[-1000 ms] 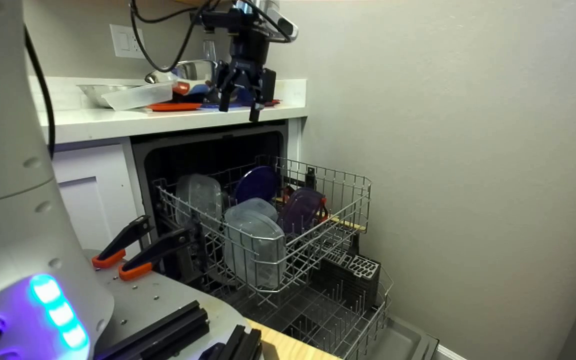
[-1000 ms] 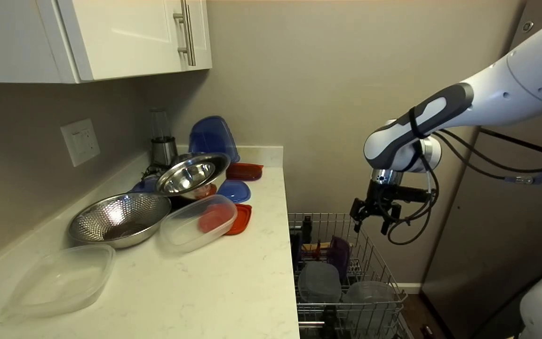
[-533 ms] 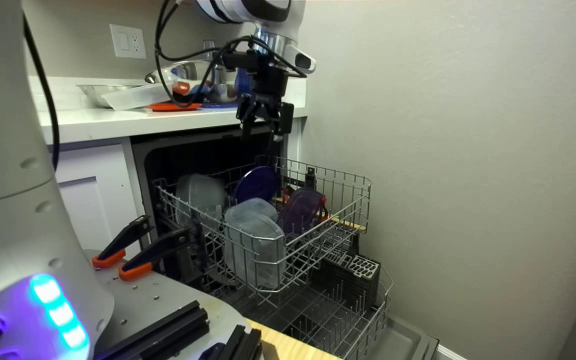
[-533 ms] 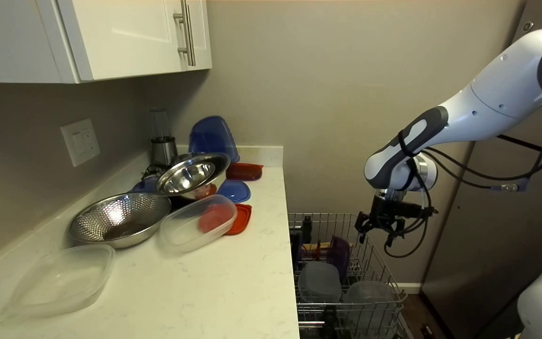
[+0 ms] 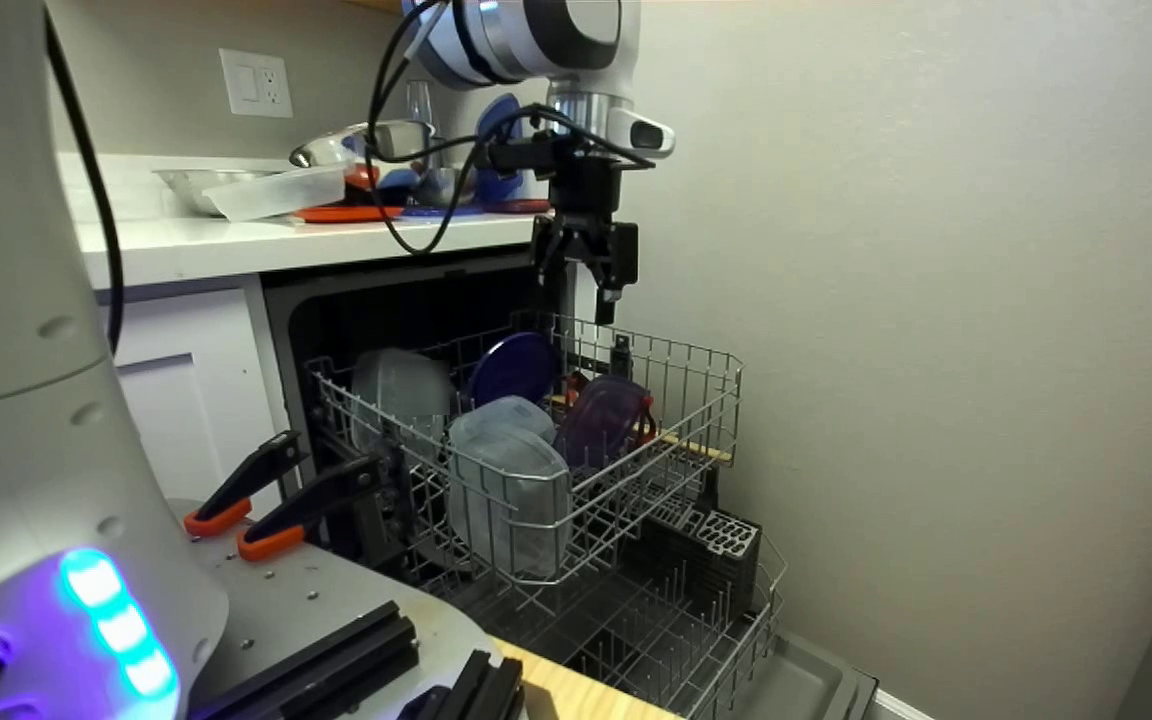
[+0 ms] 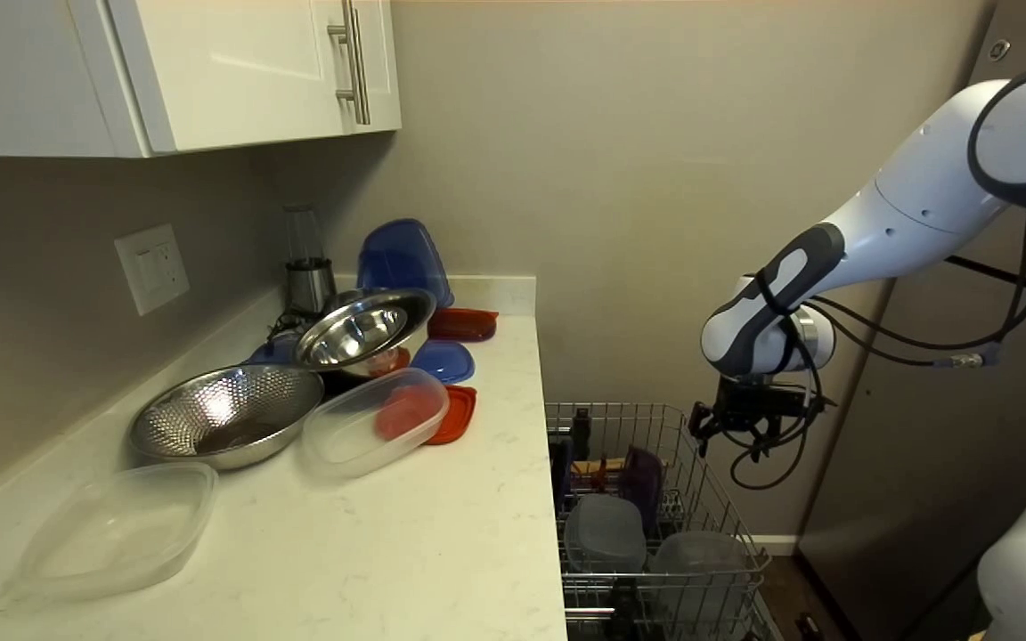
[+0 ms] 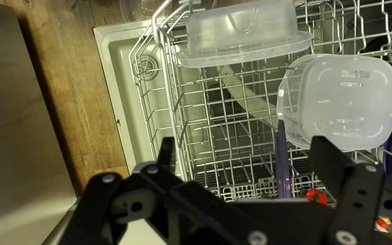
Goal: Put the dish rack into the dishwasher
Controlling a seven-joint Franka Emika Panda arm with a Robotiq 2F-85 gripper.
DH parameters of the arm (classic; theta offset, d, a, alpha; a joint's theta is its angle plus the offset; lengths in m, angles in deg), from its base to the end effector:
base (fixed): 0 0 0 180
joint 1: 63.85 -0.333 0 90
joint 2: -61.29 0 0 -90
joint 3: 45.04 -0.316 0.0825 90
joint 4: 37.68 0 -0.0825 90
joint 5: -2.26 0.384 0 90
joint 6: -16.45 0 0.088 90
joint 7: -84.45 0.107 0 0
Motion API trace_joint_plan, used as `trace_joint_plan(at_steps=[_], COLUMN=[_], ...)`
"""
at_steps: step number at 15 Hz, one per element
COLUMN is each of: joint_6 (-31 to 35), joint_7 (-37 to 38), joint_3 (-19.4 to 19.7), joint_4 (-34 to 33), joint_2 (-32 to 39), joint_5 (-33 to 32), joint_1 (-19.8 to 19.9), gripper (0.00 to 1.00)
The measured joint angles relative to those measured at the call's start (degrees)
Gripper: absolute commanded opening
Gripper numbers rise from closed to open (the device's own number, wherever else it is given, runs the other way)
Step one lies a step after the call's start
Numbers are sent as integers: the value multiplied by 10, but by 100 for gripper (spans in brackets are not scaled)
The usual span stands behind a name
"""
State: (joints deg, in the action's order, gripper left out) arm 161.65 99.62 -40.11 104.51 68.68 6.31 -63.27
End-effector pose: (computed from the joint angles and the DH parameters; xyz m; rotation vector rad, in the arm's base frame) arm 0.4653 -0.0465 0.2332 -3.0501 0.6505 0.1211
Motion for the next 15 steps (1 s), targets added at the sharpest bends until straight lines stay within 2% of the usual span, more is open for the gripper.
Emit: trace_joint_plan(at_steps=[6,8,11,15], joint_6=[0,4,20,44], joint_7=[0,29,72,113], joint_3=[0,3,9,20], joint_4=[-2,-10,-52,-138], joint_2=[0,10,66,181], joint_5=[0,-6,-7,-6], joint_1=[0,0,0,-9], gripper=[100,100,100,100])
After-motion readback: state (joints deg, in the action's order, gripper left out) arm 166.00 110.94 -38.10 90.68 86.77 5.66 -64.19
